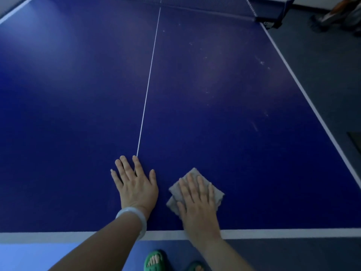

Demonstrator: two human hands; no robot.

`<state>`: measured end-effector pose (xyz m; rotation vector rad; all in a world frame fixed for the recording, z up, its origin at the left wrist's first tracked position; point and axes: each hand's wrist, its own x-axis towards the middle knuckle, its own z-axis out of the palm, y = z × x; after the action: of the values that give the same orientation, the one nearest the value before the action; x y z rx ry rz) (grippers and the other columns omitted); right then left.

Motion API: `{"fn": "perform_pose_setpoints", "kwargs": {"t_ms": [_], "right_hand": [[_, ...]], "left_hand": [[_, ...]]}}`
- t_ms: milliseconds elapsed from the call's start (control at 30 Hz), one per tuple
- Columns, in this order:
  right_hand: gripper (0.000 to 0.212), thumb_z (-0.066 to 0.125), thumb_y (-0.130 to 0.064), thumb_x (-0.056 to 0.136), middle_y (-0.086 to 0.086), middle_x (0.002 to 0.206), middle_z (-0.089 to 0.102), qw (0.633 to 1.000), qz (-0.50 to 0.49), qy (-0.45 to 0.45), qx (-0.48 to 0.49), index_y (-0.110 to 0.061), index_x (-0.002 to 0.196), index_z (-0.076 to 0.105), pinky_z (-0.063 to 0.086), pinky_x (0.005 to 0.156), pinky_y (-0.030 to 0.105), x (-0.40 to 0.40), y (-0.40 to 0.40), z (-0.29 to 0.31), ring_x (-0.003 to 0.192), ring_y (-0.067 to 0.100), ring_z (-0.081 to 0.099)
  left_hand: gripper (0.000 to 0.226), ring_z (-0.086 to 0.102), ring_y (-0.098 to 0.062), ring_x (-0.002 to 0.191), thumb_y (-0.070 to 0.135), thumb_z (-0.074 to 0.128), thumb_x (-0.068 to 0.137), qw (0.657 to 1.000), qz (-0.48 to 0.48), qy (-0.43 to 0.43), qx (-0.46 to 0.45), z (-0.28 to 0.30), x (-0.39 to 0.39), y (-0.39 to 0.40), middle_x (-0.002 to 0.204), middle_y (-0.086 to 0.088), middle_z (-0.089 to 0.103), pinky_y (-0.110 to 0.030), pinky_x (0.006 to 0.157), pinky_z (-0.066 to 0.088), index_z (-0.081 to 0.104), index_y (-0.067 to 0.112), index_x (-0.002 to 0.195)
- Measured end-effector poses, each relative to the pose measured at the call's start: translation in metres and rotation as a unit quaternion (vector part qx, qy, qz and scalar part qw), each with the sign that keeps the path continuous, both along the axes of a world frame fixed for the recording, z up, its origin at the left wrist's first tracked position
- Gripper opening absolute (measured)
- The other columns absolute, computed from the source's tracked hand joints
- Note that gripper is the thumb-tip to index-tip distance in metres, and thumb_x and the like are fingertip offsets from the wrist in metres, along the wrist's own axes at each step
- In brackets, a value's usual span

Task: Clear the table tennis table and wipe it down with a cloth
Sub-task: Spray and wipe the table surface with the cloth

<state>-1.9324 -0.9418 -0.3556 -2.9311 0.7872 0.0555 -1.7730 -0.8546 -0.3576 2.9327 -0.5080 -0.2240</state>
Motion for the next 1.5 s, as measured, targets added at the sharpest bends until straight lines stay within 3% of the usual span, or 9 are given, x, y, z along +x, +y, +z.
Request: {"fn": "perform_pose_setpoints", "kwargs": {"t_ms": [100,267,400,533,733,867,1133,1333,1500], "right_hand": [[0.060,0.015,-0.035,0.099,0.000,0.164,-0.009,0.998,-0.024,0.055,-0.021,-0.026,0.155,-0.005,0.006,0.120,0.055,-0.049,-0.042,-0.007,0.150,0.024,-0.013],[0.060,0.016,-0.040,0.101,0.006,0.163,-0.002,0.937,-0.349,0.026,-0.001,-0.021,0.157,0.006,0.004,0.119,0.056,-0.068,-0.071,0.012,0.150,0.029,-0.001],[0.055,0.023,-0.040,0.101,0.008,0.161,0.018,0.989,-0.150,0.008,-0.001,-0.021,0.153,0.026,0.012,0.117,0.057,-0.035,-0.022,0.011,0.150,0.031,0.011],[0.060,0.021,-0.041,0.100,0.001,0.164,0.004,0.999,0.031,0.026,0.003,-0.022,0.156,0.015,0.012,0.117,0.052,-0.071,-0.047,0.006,0.151,0.026,0.004],[0.062,0.000,-0.041,0.101,0.007,0.163,0.009,0.991,-0.120,0.053,-0.028,-0.015,0.154,0.019,0.019,0.117,0.055,-0.155,-0.147,0.012,0.151,0.028,0.005],[0.060,0.006,-0.041,0.101,0.006,0.163,0.013,0.991,-0.128,0.046,-0.011,-0.016,0.154,0.023,0.018,0.117,0.055,-0.156,-0.155,0.012,0.151,0.026,0.008],[0.056,0.013,-0.035,0.103,0.006,0.164,0.010,0.997,0.059,0.049,-0.025,-0.016,0.155,0.018,0.018,0.115,0.053,-0.200,-0.210,0.010,0.150,0.027,0.011],[0.074,0.032,-0.036,0.100,0.007,0.161,-0.020,0.934,-0.346,0.090,-0.007,-0.021,0.153,-0.018,0.006,0.119,0.055,-0.241,-0.264,0.020,0.148,0.029,-0.018],[0.063,0.018,-0.040,0.099,0.008,0.164,-0.004,0.995,-0.089,0.046,0.010,-0.021,0.156,0.000,0.008,0.119,0.053,-0.180,-0.224,0.019,0.151,0.029,-0.004]], "left_hand": [[0.073,-0.010,-0.034,0.148,0.055,0.015,0.096,1.000,0.000,-0.003,0.006,0.000,-0.001,0.000,0.160,-0.021,-0.003,-0.052,0.119,-0.006,0.007,0.011,0.154],[0.073,-0.010,-0.034,0.148,0.054,0.016,0.097,1.000,0.000,-0.001,0.007,0.000,-0.001,-0.001,0.160,-0.021,-0.002,-0.052,0.119,-0.007,0.008,0.010,0.155],[0.073,-0.011,-0.033,0.148,0.055,0.014,0.097,1.000,0.005,-0.001,0.009,0.002,-0.002,0.000,0.161,-0.020,-0.005,-0.051,0.119,-0.007,0.005,0.012,0.155],[0.072,-0.013,-0.029,0.148,0.055,0.018,0.097,1.000,0.008,0.008,-0.008,0.004,-0.002,0.000,0.161,-0.017,-0.007,-0.048,0.120,-0.009,0.005,0.014,0.155],[0.063,0.000,-0.032,0.149,0.040,0.040,0.100,0.999,0.007,0.021,-0.047,0.015,-0.001,-0.008,0.161,-0.017,0.009,-0.049,0.121,-0.001,0.022,0.010,0.152],[0.054,0.019,-0.036,0.146,0.021,0.054,0.096,0.987,-0.118,-0.040,-0.097,0.025,-0.041,-0.059,0.154,-0.020,0.028,-0.049,0.121,0.010,0.039,0.004,0.145],[0.074,-0.018,-0.029,0.148,0.060,0.012,0.096,0.994,-0.105,0.013,-0.026,0.009,-0.147,-0.180,0.161,-0.015,-0.011,-0.047,0.119,-0.014,-0.003,0.017,0.155],[0.075,-0.020,-0.031,0.147,0.058,0.002,0.094,0.995,-0.093,-0.017,0.014,-0.003,-0.151,-0.183,0.160,-0.017,-0.014,-0.050,0.119,-0.012,-0.008,0.015,0.153],[0.074,-0.018,-0.029,0.148,0.057,0.004,0.094,0.996,-0.085,-0.009,0.017,0.001,-0.153,-0.185,0.161,-0.016,-0.012,-0.049,0.120,-0.010,-0.004,0.016,0.155]]}}
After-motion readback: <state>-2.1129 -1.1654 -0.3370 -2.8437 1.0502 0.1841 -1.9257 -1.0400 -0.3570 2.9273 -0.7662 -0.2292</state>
